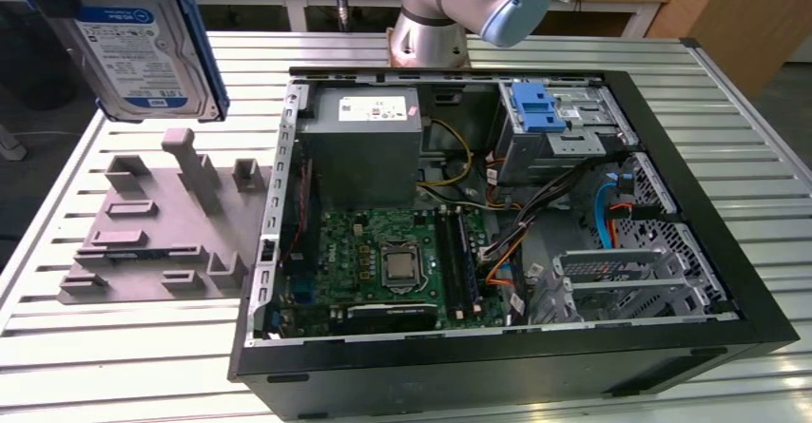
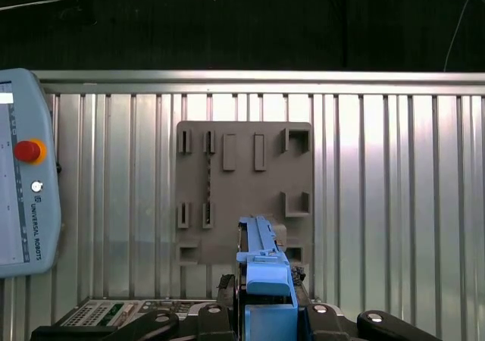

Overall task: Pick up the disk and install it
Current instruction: 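Pick up the disk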

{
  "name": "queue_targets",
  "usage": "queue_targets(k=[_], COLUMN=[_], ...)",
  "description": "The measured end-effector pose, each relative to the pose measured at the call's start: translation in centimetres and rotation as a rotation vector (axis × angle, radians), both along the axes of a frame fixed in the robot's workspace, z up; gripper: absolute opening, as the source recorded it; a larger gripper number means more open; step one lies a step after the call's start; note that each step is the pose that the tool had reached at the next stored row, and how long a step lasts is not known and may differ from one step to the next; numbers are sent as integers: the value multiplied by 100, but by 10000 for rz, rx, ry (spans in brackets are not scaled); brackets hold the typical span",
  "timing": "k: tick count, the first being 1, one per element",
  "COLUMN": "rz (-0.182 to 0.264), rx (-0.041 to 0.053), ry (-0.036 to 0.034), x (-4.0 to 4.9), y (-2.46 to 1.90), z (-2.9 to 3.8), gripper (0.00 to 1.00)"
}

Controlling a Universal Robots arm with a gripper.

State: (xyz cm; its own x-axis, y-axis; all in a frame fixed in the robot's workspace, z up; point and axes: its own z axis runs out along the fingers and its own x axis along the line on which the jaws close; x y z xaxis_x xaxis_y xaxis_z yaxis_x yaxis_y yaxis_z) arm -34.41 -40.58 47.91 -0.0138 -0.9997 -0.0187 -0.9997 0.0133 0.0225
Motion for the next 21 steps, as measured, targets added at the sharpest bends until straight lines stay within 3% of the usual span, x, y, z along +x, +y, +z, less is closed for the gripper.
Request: queue_targets(k=[12,21], rz=[0,-1], rx=[0,-1], ry=[1,0], x=[98,474], y=[-12,-18], z=[0,-14], gripper=[36,36])
